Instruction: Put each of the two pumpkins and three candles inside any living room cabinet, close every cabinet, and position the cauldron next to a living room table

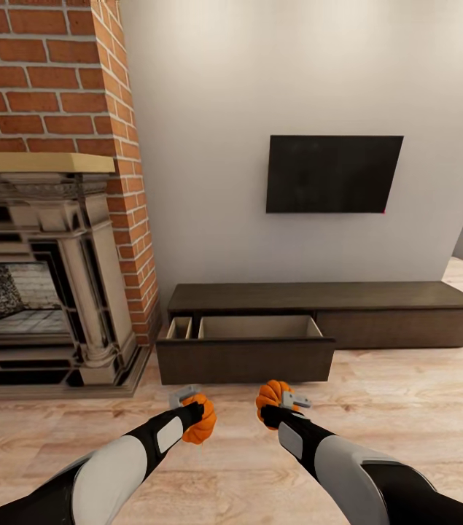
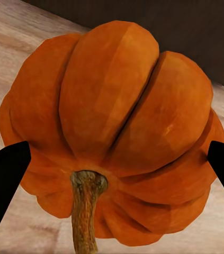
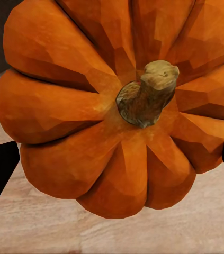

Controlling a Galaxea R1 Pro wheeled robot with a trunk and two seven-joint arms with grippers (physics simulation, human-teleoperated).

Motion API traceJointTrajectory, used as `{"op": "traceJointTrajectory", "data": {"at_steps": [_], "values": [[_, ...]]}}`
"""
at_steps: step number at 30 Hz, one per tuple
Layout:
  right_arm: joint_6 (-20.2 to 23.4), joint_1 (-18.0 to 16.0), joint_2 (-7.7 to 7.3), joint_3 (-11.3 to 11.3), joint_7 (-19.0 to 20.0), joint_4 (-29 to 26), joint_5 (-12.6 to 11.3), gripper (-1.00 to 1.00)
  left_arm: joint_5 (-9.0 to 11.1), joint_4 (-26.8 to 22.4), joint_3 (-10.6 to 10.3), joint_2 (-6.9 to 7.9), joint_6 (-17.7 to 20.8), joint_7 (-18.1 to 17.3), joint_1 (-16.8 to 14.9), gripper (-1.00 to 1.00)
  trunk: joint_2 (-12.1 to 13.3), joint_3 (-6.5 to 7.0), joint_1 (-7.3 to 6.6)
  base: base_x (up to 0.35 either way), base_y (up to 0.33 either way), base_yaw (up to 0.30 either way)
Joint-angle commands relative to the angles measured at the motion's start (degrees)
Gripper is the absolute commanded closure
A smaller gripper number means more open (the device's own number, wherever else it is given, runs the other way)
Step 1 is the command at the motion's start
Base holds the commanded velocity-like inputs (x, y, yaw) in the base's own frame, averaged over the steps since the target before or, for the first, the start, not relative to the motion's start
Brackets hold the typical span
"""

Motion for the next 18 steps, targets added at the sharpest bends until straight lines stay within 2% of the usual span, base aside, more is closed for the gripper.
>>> {"op": "traceJointTrajectory", "data": {"at_steps": [1,18], "values": [[-0.2,-0.1,0.01,-0.5,0.0,0.1,-0.3,1.0,-0.5,-0.1,0.4,-0.03,0.0,0.2,0.0,1.0,0.4,0.12,-0.23,0.0,0.0,0.0],[-0.2,-0.1,0.01,-0.5,0.0,0.1,-0.3,1.0,-0.4,-0.1,0.4,-0.03,-0.3,0.2,0.0,1.0,7.2,3.17,-3.97,0.0,0.0,0.0]]}}
